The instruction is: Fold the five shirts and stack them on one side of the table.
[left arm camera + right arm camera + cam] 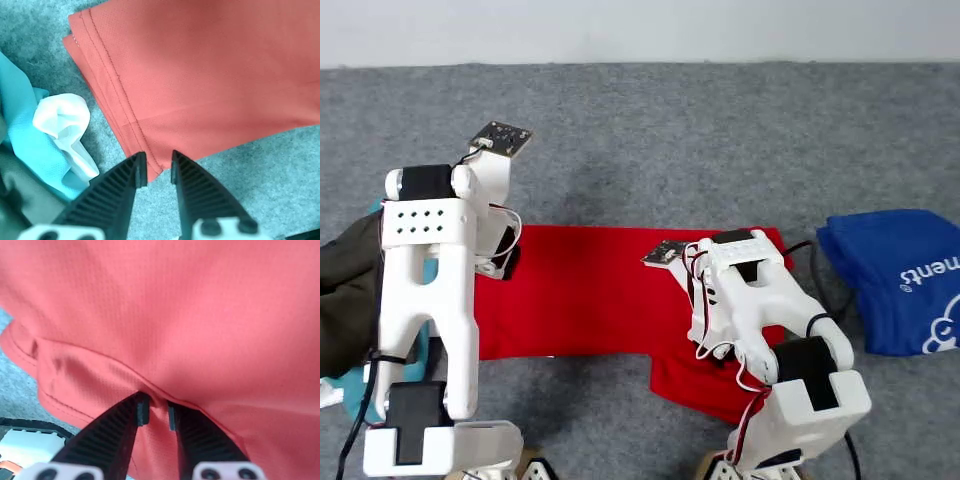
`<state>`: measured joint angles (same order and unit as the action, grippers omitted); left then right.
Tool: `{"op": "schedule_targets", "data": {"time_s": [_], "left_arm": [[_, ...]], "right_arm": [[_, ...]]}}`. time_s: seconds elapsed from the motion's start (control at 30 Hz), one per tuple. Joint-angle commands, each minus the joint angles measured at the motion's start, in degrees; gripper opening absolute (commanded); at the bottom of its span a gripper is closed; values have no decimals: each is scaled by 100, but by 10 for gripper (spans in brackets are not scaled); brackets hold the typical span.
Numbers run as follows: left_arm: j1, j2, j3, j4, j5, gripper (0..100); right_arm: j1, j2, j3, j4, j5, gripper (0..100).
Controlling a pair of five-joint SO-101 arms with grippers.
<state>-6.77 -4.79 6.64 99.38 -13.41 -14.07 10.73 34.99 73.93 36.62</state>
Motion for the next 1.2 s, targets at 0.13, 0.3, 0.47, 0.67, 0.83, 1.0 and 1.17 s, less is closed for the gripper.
{"op": "schedule_targets", "data": {"time_s": [0.13, 0.3, 0.47, 0.67, 0.83, 1.0, 1.17], "left_arm": [[35, -237, -13, 114, 35, 96], [18, -246, -13, 114, 35, 96], [18, -255, -13, 114, 35, 96], [26, -255, 119, 114, 26, 96], [26, -255, 259, 114, 26, 96], [18, -255, 259, 114, 26, 96], [18, -255, 259, 114, 26, 96]], "right_arm": [[22, 453, 35, -22, -18, 101], [22, 453, 35, -22, -18, 101], [-4, 453, 35, -22, -44, 101], [-57, 453, 35, -22, -18, 101], [-295, 462, 9, 84, -44, 103], [-593, 497, -756, 1974, -35, 104], [-330, -215, -1846, 2844, 53, 103]]}}
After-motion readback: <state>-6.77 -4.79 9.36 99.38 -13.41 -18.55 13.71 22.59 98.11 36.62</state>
